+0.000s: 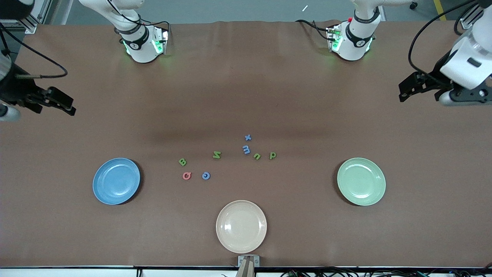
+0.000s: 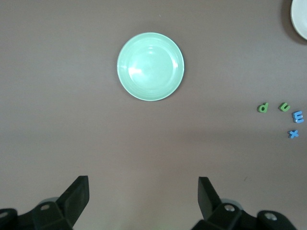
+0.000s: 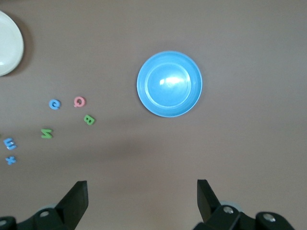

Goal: Sort uppercase to blue plate, lowercase to green plate
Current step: 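Reach the right gripper to green B while the left gripper reaches green d, then grasp green B with the right gripper while the left gripper grasps green d, then carry B to the blue plate while the left gripper carries d, then open both grippers, dropping B on blue plate and d on green plate, then drop the pink Q on the blue plate while the left gripper reaches green u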

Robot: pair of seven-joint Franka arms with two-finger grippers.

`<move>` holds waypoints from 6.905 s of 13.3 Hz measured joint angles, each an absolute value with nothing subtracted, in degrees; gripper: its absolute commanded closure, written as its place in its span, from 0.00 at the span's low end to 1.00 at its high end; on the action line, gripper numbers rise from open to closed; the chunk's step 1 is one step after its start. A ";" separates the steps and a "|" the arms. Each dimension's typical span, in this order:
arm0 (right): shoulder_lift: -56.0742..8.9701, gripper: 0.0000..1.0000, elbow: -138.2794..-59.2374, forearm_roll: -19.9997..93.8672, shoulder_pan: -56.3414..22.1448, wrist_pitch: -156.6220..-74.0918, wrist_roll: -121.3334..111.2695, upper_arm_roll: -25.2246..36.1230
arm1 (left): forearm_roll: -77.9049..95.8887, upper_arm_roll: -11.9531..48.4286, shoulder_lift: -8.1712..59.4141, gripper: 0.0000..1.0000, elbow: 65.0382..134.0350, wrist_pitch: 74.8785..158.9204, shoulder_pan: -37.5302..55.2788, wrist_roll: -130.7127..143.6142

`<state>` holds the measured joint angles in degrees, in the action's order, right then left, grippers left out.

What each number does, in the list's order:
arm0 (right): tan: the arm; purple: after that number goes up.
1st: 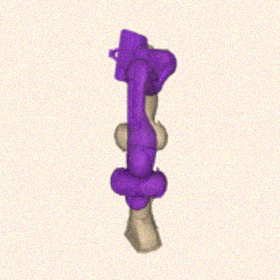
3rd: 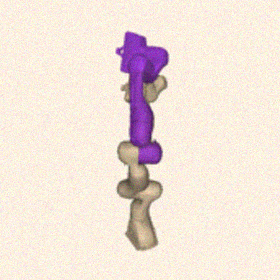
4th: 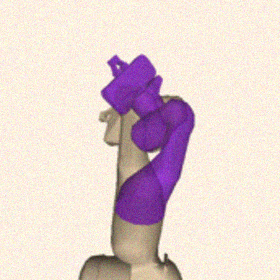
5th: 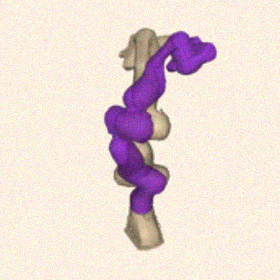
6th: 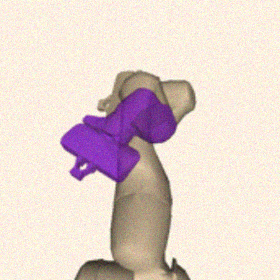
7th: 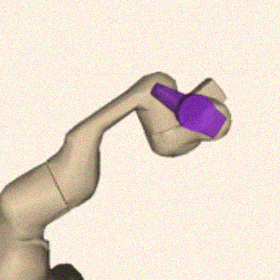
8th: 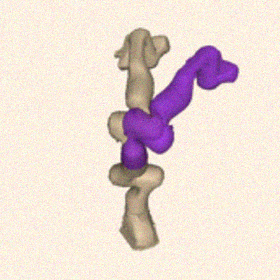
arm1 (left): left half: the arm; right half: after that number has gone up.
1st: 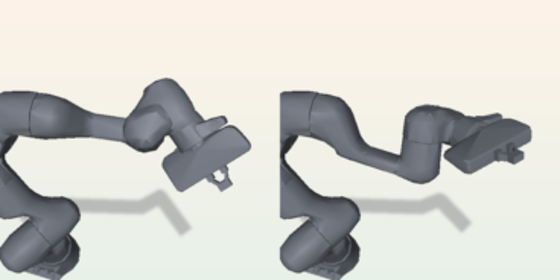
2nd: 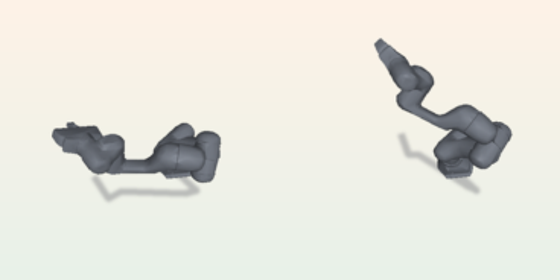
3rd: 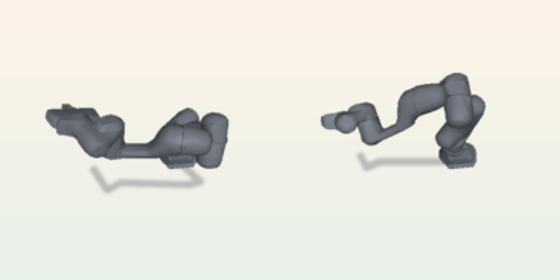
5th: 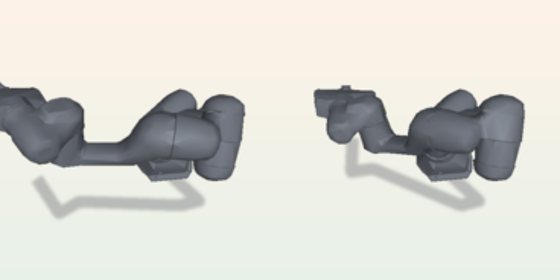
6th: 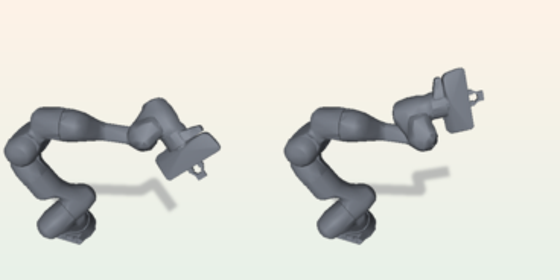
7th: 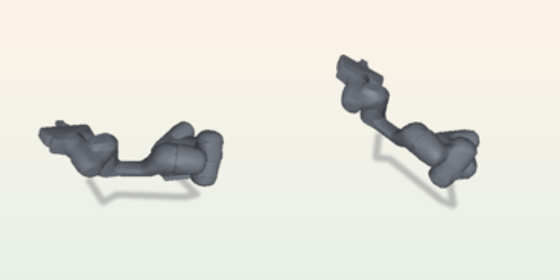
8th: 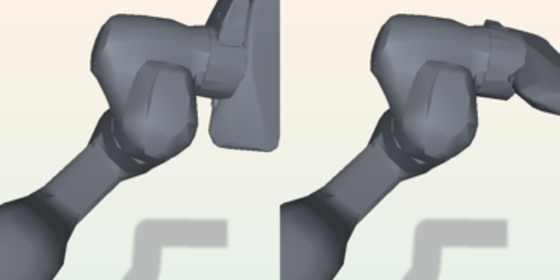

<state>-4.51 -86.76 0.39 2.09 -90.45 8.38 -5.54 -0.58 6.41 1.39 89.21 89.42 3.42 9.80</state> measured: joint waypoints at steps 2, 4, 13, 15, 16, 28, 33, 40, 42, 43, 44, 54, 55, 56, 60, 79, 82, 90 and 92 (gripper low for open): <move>-9.05 0.00 -86.83 0.46 1.07 -92.23 8.35 -5.78 | -0.58 7.03 5.87 0.00 89.06 94.62 6.23 11.20; -13.78 0.00 -86.85 0.52 -1.36 -95.80 8.37 -5.94 | -0.58 7.46 11.59 0.00 88.97 101.82 10.43 16.21; -35.85 0.00 -87.56 0.63 -10.59 -116.97 30.69 -6.08 | -3.18 7.84 29.88 0.06 88.13 116.94 22.21 26.01; -38.28 0.00 -89.94 0.63 -11.14 -122.44 37.63 -6.07 | -3.18 7.84 31.85 0.10 88.10 118.75 23.92 28.37; -38.86 0.00 -91.76 0.63 -11.39 -125.02 39.60 -6.08 | -3.18 7.85 32.93 0.13 88.09 119.74 24.47 29.35; -38.49 0.43 -101.97 0.56 -15.73 -136.13 46.67 -5.95 | -3.24 7.94 42.90 0.31 88.11 130.81 29.12 32.68; -38.25 0.70 -101.99 0.53 -15.73 -136.66 46.71 -5.78 | -5.16 7.88 45.23 0.40 88.14 132.72 29.12 32.67; -37.65 0.95 -100.29 -0.55 -15.55 -135.77 46.01 -3.49 | -5.27 7.90 46.54 0.48 88.15 132.91 29.55 32.68; -37.04 0.95 -96.23 -0.80 -14.57 -130.32 41.54 -1.27 | -5.34 7.90 46.54 0.67 88.15 132.91 29.76 32.67; -36.64 0.95 -93.78 -0.84 -13.24 -126.89 38.34 -0.56 | -5.37 7.89 46.54 0.77 88.15 132.91 29.89 32.68; -36.23 0.94 -91.71 -0.85 -11.36 -123.99 34.74 -0.25 | -5.46 7.87 46.46 0.84 88.14 132.91 29.92 32.75; -37.17 0.03 -89.35 -0.89 5.03 -121.46 4.55 -0.09 | -5.49 7.00 42.70 0.92 87.24 132.62 24.76 34.47; -37.24 0.03 -89.35 -0.89 4.75 -121.51 4.55 -0.37 | -5.81 6.95 41.95 0.92 87.23 132.53 23.24 34.43; -37.27 0.03 -89.35 -0.79 4.28 -121.52 4.61 -0.68 | -6.89 6.91 41.43 0.92 87.22 132.51 21.71 34.42; -37.27 0.03 -89.35 -0.19 -1.38 -121.57 15.85 -1.59 | -12.69 6.80 40.33 0.92 87.11 132.52 15.21 33.72; -44.70 0.76 -92.05 3.66 -19.89 -140.61 40.09 -1.69 | -13.24 6.94 41.92 0.00 91.94 131.99 1.90 25.23; -44.25 0.95 -92.12 3.67 -20.00 -140.39 40.07 -1.67 | -13.24 7.32 41.72 0.00 91.51 132.00 1.92 25.44; -39.94 0.93 -87.36 2.02 -9.99 -122.89 22.30 0.32 | -13.18 17.15 39.51 0.06 90.96 130.01 6.69 49.84; -39.39 0.75 -87.61 -0.69 -6.01 -122.02 17.39 0.42 | -13.18 17.24 39.52 0.08 90.76 130.00 10.55 57.65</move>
